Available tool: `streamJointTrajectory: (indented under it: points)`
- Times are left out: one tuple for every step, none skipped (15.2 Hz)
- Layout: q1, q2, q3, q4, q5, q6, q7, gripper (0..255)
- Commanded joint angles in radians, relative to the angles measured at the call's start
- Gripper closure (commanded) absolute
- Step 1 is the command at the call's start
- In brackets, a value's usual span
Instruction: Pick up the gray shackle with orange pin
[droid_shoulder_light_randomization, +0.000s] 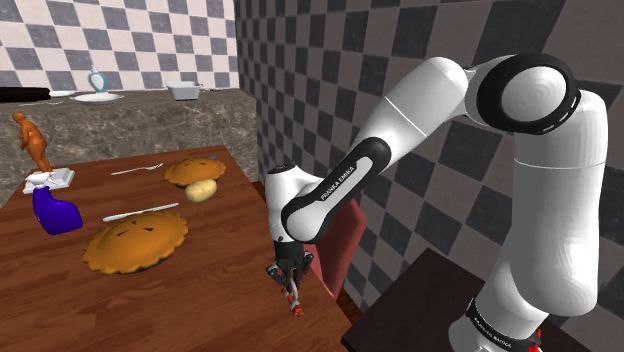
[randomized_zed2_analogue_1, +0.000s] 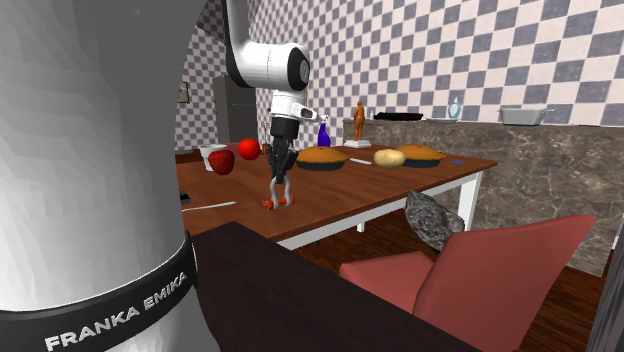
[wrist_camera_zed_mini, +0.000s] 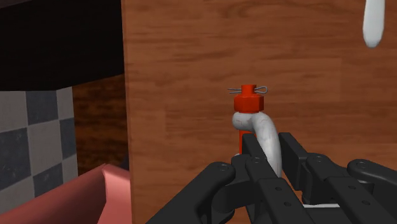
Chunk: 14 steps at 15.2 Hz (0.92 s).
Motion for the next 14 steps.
streamJointTrajectory:
  points:
    - [0.000,0.001,0.000,0.000,0.000,0.000,0.000,255]
    - [0.000,0.001,0.000,0.000,0.000,0.000,0.000,255]
    - [0.000,0.001,0.000,0.000,0.000,0.000,0.000,255]
    - [0.000,0.001,0.000,0.000,0.000,0.000,0.000,255]
    - [0.000,0.000,0.000,0.002,0.000,-0.003,0.001,255]
    - [-0.002,-0.012,0.003,0.002,0.005,-0.015,-0.001,255]
    - [-0.004,-0.024,0.005,0.003,0.009,-0.026,-0.003,255]
    - [-0.006,-0.035,0.007,0.004,0.013,-0.038,-0.005,255]
    - [-0.007,-0.047,0.009,0.005,0.018,-0.050,-0.007,255]
    - [-0.009,-0.058,0.011,0.006,0.022,-0.062,-0.009,255]
    - [-0.011,-0.069,0.013,0.007,0.026,-0.074,-0.011,255]
    - [-0.012,-0.080,0.015,0.009,0.030,-0.086,-0.012,255]
    - [-0.013,-0.091,0.016,0.011,0.034,-0.099,-0.014,255]
    - [-0.015,-0.101,0.018,0.013,0.038,-0.111,-0.016,255]
